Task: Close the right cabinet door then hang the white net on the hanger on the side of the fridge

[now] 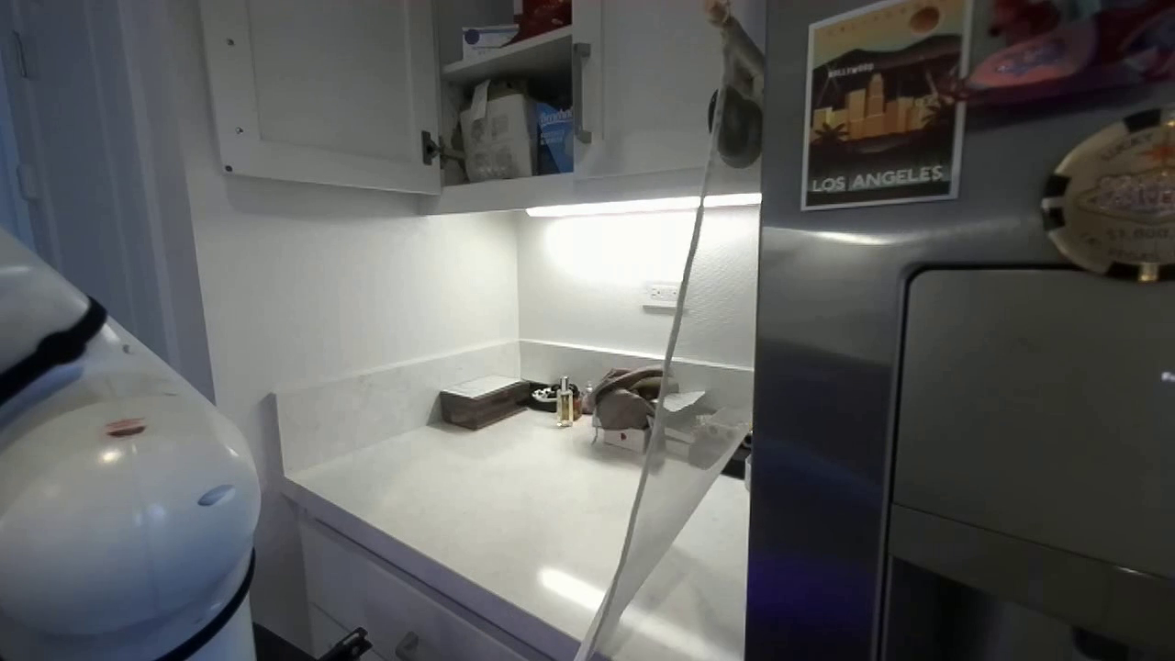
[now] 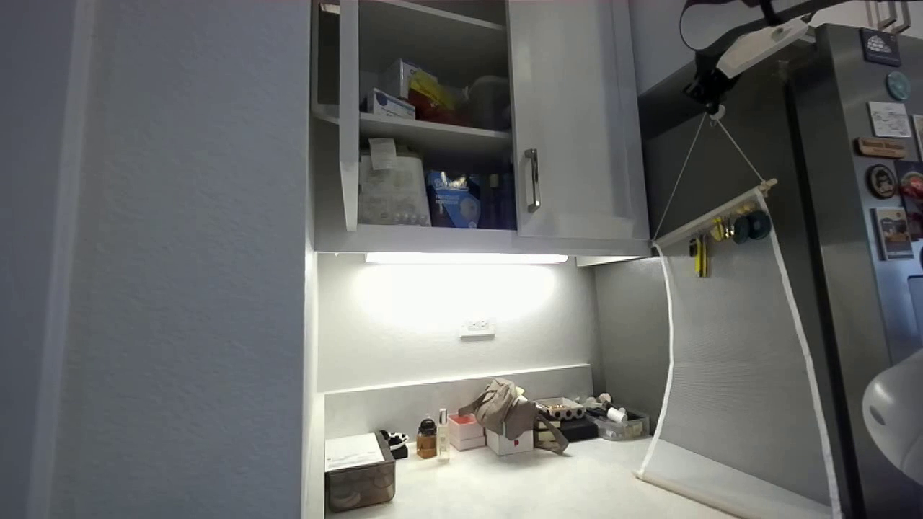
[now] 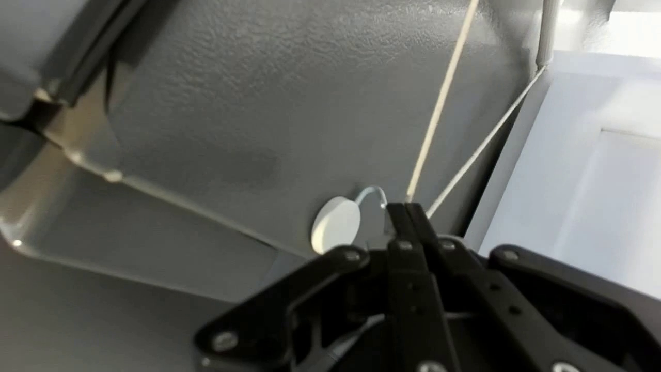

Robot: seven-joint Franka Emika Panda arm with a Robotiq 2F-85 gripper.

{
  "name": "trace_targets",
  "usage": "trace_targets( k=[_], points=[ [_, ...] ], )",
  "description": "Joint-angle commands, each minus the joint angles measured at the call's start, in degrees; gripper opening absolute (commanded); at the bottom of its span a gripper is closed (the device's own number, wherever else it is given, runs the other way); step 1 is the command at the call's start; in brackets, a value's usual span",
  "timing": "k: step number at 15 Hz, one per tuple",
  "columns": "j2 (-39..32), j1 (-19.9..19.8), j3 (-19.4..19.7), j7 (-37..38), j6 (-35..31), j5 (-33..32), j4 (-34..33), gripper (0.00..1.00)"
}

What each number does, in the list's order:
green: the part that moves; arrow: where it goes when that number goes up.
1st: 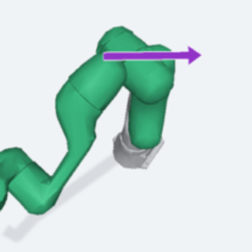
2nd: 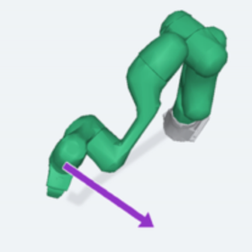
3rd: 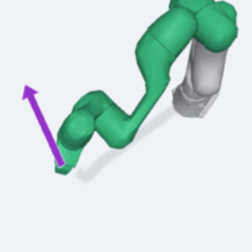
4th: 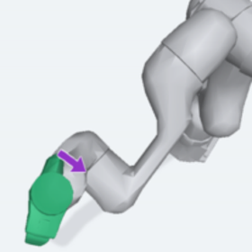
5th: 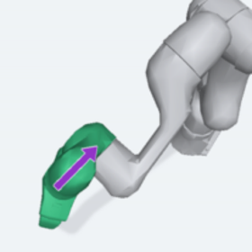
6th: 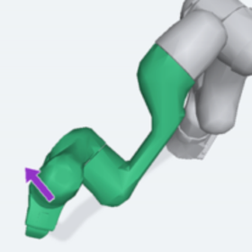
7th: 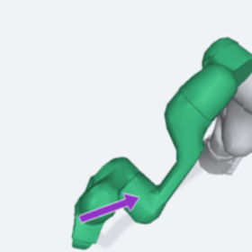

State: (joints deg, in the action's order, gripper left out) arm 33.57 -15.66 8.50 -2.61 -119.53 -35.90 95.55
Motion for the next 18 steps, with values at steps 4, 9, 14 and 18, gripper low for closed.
trace_targets(
  k=[4, 9, 14, 18],
  points=[
    [-3.7, -2.0, 1.6, 2.2, -2.0, -1.0, -3.7, 0.00],
    [-4.5, -2.2, 1.8, 3.0, -2.4, -0.8, -5.2, 0.00],
    [-4.5, -2.3, 1.6, 3.3, -2.3, -1.0, -4.7, 0.00],
    [-4.6, -2.2, 1.7, 3.2, -2.3, -1.0, -3.8, 0.00]
  ],
)
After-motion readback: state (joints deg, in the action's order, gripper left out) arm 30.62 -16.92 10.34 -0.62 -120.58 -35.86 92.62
